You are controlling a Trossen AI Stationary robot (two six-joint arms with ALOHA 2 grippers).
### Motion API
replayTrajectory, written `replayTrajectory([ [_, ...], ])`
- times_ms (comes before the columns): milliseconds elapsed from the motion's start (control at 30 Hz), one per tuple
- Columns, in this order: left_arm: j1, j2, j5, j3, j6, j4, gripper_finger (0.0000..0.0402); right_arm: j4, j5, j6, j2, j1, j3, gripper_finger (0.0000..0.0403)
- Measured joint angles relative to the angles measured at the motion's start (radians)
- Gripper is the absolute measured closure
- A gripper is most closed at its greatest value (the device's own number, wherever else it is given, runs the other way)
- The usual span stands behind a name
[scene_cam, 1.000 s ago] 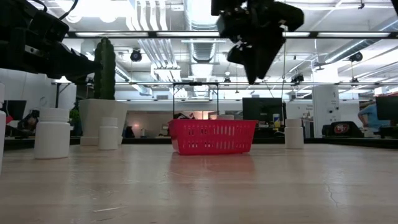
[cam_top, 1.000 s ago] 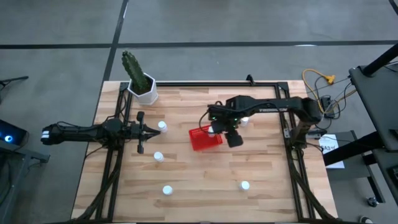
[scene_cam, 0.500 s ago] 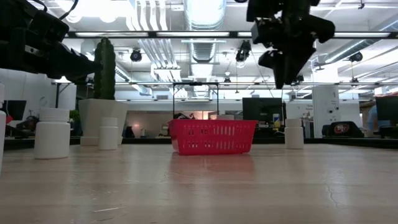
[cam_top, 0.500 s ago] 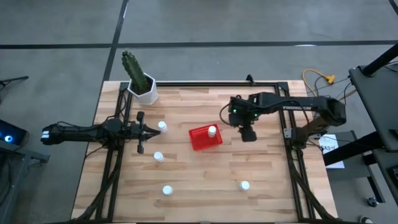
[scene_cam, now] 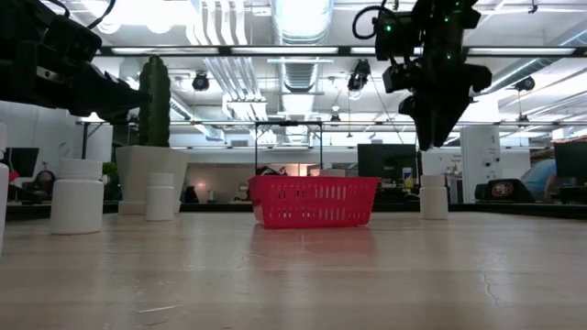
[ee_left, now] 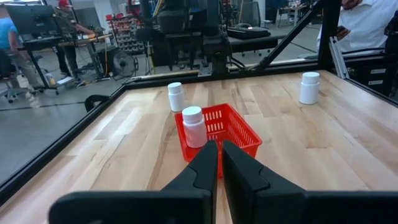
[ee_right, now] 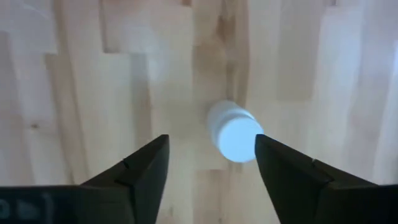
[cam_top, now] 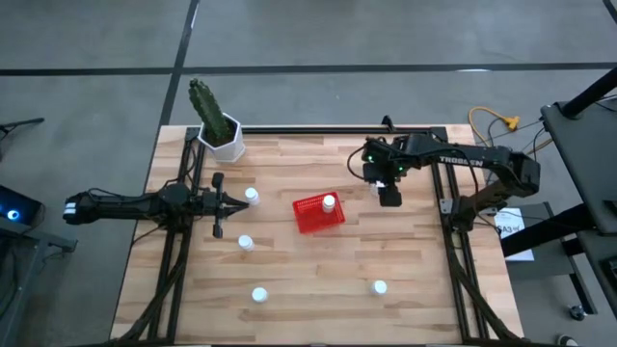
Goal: Pick and place pill bottles into a basket
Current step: Put the white pill bottle into the red bin
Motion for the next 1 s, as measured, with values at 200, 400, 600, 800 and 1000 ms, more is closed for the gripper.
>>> replayTrajectory([
  [200, 0.0, 0.0, 0.0, 0.0, 0.0, 0.0, 0.0396, 0.033, 0.021, -0.037, 0.0, -0.028, -0.023, 0.0133],
  [400, 0.0, 0.0, 0.0, 0.0, 0.0, 0.0, 0.0396, 0.05, 0.02, -0.054, 0.007, -0.027, -0.03, 0.0112],
  [600, 0.0, 0.0, 0.0, 0.0, 0.0, 0.0, 0.0396, 0.105, 0.02, -0.073, 0.011, -0.027, -0.062, 0.0109],
  [800, 0.0, 0.0, 0.0, 0.0, 0.0, 0.0, 0.0396, 0.173, 0.019, -0.083, 0.011, -0.027, -0.107, 0.0117],
  [1000, 0.0, 0.0, 0.0, 0.0, 0.0, 0.0, 0.0396, 0.184, 0.018, -0.091, 0.011, -0.043, -0.126, 0.0123],
])
